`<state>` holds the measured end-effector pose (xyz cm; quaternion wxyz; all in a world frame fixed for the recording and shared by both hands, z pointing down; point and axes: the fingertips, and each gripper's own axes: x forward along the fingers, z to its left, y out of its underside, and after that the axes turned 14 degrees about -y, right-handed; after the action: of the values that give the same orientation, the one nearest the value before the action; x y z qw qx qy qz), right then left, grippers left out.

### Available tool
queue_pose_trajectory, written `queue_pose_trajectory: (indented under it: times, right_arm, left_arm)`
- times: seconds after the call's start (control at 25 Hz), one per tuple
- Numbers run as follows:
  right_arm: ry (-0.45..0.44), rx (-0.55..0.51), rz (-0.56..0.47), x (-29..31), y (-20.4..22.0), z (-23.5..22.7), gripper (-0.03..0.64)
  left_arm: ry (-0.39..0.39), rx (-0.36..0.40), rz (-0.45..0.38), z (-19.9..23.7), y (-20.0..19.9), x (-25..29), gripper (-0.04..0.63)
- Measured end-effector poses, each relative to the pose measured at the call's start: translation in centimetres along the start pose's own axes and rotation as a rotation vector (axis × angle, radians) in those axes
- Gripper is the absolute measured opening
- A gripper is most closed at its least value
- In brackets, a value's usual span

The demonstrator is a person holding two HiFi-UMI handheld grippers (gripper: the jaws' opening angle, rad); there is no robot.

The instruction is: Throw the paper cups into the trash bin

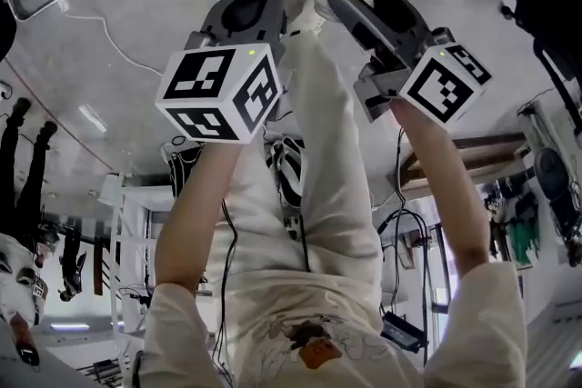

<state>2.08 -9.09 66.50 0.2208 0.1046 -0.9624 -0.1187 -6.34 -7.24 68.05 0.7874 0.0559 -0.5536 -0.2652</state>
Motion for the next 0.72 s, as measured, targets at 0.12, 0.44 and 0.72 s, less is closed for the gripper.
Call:
queue_pose_trajectory:
  times: [0.12, 0.44, 0.72]
  right_arm:
    - [0.031, -0.007, 0.005, 1.8, 0.7, -3.8, 0.321]
    - [0.098, -0.032, 0.03, 8.0, 3.2, -13.4, 0.321]
    - [0.17, -0.084, 0.086, 10.8, 3.9, -17.5, 0.321]
  left_arm:
    - [-0.015, -0.019, -0.01, 1.2, 0.8, 3.8, 0.006]
    - [-0.053, -0.052, 0.019, 4.6, 4.5, 13.0, 0.006]
    - [-0.077, -0.125, 0.004, 7.4, 4.3, 16.8, 0.006]
